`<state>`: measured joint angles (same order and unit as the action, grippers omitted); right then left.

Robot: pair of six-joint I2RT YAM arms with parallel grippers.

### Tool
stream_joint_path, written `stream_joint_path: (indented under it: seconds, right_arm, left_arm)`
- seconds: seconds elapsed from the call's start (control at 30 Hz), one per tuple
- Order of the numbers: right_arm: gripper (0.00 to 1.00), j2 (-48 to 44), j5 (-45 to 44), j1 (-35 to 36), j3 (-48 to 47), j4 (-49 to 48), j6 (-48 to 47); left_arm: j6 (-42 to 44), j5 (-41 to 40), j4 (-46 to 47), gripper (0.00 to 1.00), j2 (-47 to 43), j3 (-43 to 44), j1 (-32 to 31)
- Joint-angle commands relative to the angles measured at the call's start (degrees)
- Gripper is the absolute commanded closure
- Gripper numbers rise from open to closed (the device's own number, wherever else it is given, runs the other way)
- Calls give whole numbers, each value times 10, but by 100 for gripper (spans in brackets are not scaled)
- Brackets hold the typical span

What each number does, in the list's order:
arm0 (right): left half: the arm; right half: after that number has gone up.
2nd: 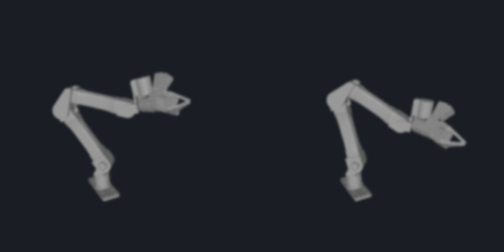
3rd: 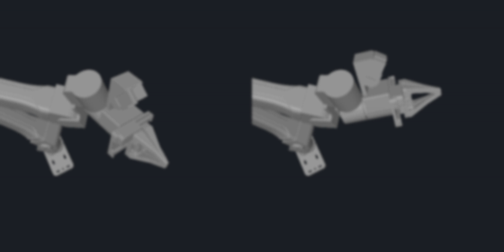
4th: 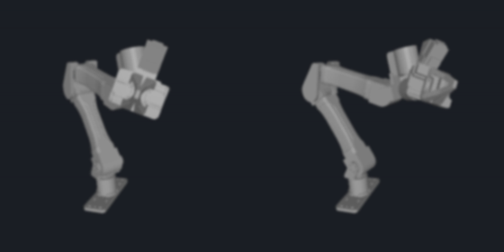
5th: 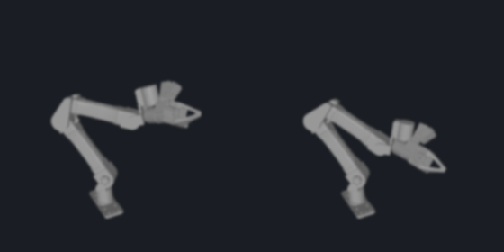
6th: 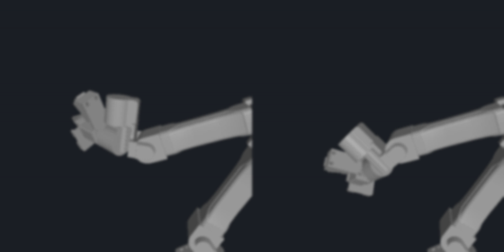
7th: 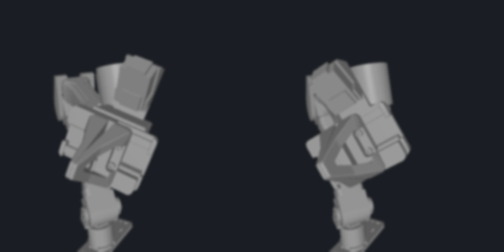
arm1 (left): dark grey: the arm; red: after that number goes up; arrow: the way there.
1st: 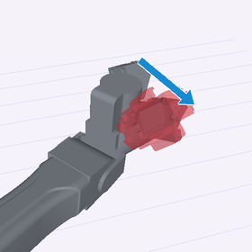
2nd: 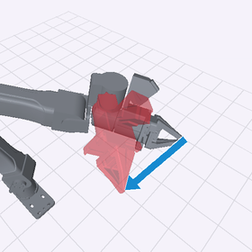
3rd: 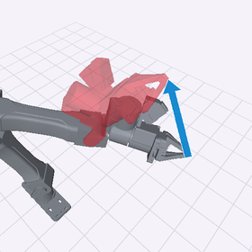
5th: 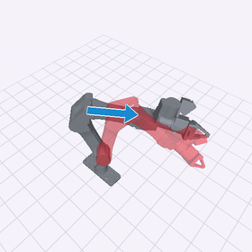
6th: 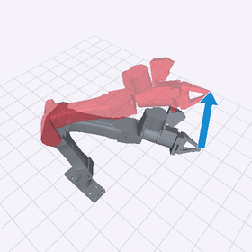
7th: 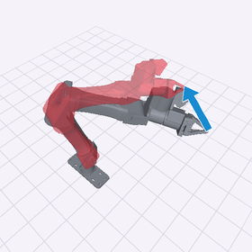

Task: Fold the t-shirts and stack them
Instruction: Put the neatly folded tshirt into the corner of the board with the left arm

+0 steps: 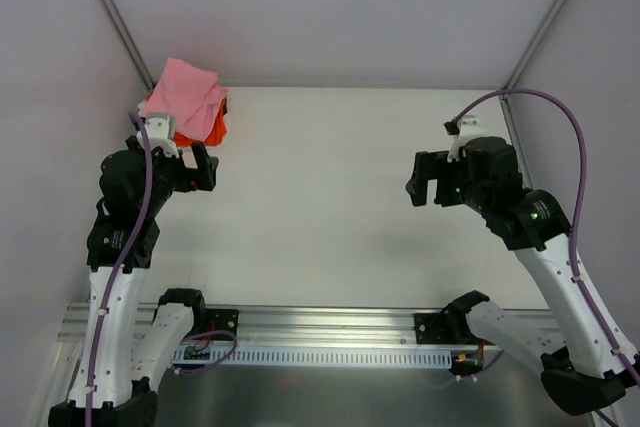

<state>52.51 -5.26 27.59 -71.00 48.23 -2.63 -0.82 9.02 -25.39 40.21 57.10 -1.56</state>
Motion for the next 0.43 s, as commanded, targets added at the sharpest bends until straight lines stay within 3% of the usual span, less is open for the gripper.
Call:
stream_joint_path:
  seconds: [0.0, 0.4]
  right_arm:
    - [1, -1, -11, 4, -1, -20, -4]
    - [1, -1, -10, 4, -2, -19, -13]
  left_arm:
    - [-5, 15, 25, 1, 1, 9, -5]
    - [-6, 12, 26, 1, 8, 13, -5]
